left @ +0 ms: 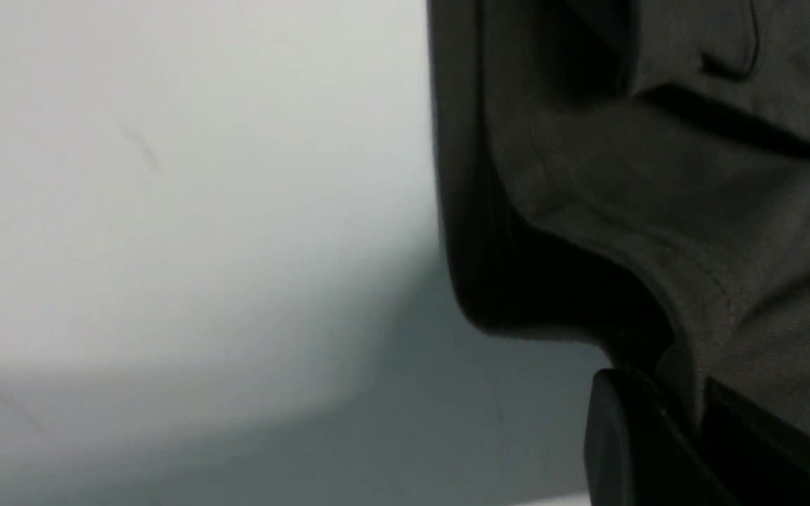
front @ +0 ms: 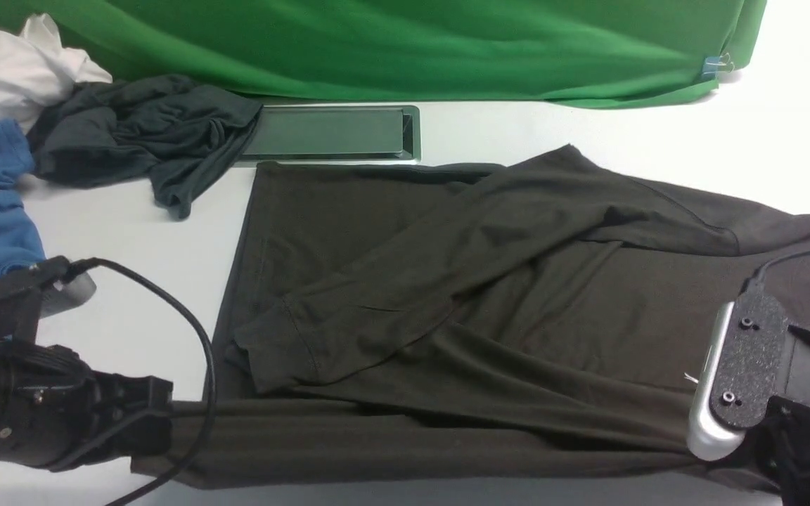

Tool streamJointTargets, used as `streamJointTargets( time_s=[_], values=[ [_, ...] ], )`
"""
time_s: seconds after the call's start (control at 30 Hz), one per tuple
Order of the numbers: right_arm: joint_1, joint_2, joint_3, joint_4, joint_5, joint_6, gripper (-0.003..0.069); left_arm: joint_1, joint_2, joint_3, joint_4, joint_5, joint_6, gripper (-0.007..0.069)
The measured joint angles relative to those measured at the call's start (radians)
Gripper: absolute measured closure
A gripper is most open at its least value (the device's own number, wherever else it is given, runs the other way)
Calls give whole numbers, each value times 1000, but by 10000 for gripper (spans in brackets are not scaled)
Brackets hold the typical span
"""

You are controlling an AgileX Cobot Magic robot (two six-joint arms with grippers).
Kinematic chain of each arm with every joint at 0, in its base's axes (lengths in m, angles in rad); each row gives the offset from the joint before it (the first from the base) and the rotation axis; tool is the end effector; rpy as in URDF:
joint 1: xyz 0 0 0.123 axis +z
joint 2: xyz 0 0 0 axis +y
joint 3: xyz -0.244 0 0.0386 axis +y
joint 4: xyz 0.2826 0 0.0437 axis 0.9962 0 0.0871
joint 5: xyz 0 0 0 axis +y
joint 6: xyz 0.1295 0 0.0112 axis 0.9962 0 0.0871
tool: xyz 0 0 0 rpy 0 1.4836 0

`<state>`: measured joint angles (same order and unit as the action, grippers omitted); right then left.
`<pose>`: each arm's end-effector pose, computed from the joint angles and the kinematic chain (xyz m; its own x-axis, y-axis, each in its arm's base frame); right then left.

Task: Fold a long-sleeved shirt on a white desktop.
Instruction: 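Fold the black garment in half by bringing its near edge over to the far edge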

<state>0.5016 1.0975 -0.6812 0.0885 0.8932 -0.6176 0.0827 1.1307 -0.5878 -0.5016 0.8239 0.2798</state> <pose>0.2093 0.1250 0.1616 -0.4302 -0.8422 -0.3249 -0.8623 0.4899 -0.1282 0.2409 -0.0261 0.1376 -0.9345 -0.1495 -0.3229 -0.0262 0.9340 -0.3564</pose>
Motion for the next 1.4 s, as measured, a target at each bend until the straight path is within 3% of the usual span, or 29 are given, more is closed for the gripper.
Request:
streamJointTargets(
  time_s=[0.43, 0.83, 0.93, 1.1, 1.23, 1.3, 1.33, 1.4],
  values=[
    [-22, 167, -239, -186, -161, 32, 627, 0, 142, -316, 4, -68, 6, 596],
    [-210, 562, -618, -182, -218, -119, 627, -1, 584, -825, -6, -78, 41, 596],
    [-247, 708, -702, -176, -351, -184, 627, -26, 784, -992, -21, -195, 45, 591],
    [-281, 858, -718, -183, -568, -156, 603, -71, 969, -1094, 4, -400, 48, 537],
    [-292, 935, -718, -189, -613, -118, 440, -92, 1097, -1201, 29, -396, 43, 368],
    [-293, 926, -718, -190, -611, -56, 286, -92, 1108, -1241, 46, -325, 37, 260],
    [-293, 921, -718, -190, -609, -43, 274, -92, 1108, -1245, 49, -318, 37, 237],
    [-294, 860, -718, -191, -536, 45, 138, -91, 1089, -1291, 97, -216, 36, 93]
  ],
)
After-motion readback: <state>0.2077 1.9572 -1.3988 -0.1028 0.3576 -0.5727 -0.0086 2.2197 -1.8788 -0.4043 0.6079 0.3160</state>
